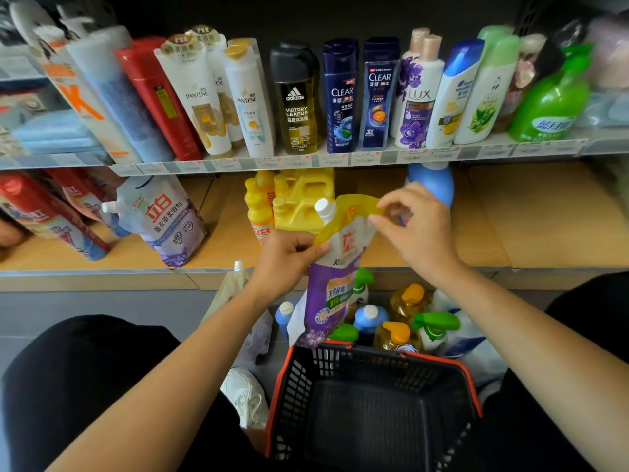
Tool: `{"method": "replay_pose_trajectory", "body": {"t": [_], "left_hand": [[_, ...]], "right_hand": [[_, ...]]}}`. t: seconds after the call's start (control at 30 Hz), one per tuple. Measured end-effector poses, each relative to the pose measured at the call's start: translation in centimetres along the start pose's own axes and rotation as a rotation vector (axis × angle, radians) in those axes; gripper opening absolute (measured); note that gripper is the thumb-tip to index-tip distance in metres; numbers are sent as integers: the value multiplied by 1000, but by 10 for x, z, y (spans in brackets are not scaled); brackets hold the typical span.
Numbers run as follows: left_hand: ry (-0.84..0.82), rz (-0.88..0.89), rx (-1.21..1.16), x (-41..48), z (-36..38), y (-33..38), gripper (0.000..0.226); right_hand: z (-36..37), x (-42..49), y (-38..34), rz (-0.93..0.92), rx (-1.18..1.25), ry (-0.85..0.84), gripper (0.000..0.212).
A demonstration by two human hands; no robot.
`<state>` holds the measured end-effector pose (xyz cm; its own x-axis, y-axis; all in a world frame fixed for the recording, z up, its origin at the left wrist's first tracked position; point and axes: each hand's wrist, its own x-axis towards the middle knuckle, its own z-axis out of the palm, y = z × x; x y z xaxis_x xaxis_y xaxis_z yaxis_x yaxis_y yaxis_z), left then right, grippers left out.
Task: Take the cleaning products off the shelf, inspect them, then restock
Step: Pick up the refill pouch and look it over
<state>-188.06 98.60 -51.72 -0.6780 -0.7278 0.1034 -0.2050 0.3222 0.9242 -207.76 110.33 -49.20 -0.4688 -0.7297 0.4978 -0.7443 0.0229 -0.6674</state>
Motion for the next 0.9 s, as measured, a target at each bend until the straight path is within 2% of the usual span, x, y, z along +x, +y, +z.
{"method": "replay_pose_trajectory", "body": {"t": [0.07,0.13,0.2,0.27,0.3,0.33,0.4,0.47,0.5,0.6,0.67,0.77,0.83,0.9], "left_hand": [[61,-32,-101,-1,-1,4,21],[126,-43,-201,-1,-3,10,22],[189,-28,-278,-3,-3,18,22],[225,-20,-328,-4,0,28,20],[237,-16,-352,-5,3,33,19],[249,-12,-375,-6,6,38,17],[254,12,-413,-5,14,46,14],[214,48,-437,-2,21,54,12],[177,61,-438,0,24,55,10],[66,17,-424,6,24,51,16],[71,-35,-359,9,19,39,23],[85,-141,-194,8,18,15,41],[4,-206,-138,2,26,4,60],[-129,-181,-221,-4,39,-2,70]], "right_hand": [[13,-21,-5,163,121,-212,22],[29,-47,-13,321,172,-446,36],[43,-68,-19,369,221,-518,55],[50,-78,-25,322,178,-449,69],[50,-79,-27,295,148,-406,66],[49,-79,-30,279,139,-358,53],[43,-77,-30,232,154,-246,10],[37,-76,-21,236,168,-156,46],[33,-74,-16,263,202,-120,50],[17,-67,0,380,288,-73,41],[7,-64,11,464,341,-82,31],[-7,-63,20,537,440,-120,36],[-15,-61,23,591,521,-112,29],[-21,-60,25,664,618,-112,16]]}}
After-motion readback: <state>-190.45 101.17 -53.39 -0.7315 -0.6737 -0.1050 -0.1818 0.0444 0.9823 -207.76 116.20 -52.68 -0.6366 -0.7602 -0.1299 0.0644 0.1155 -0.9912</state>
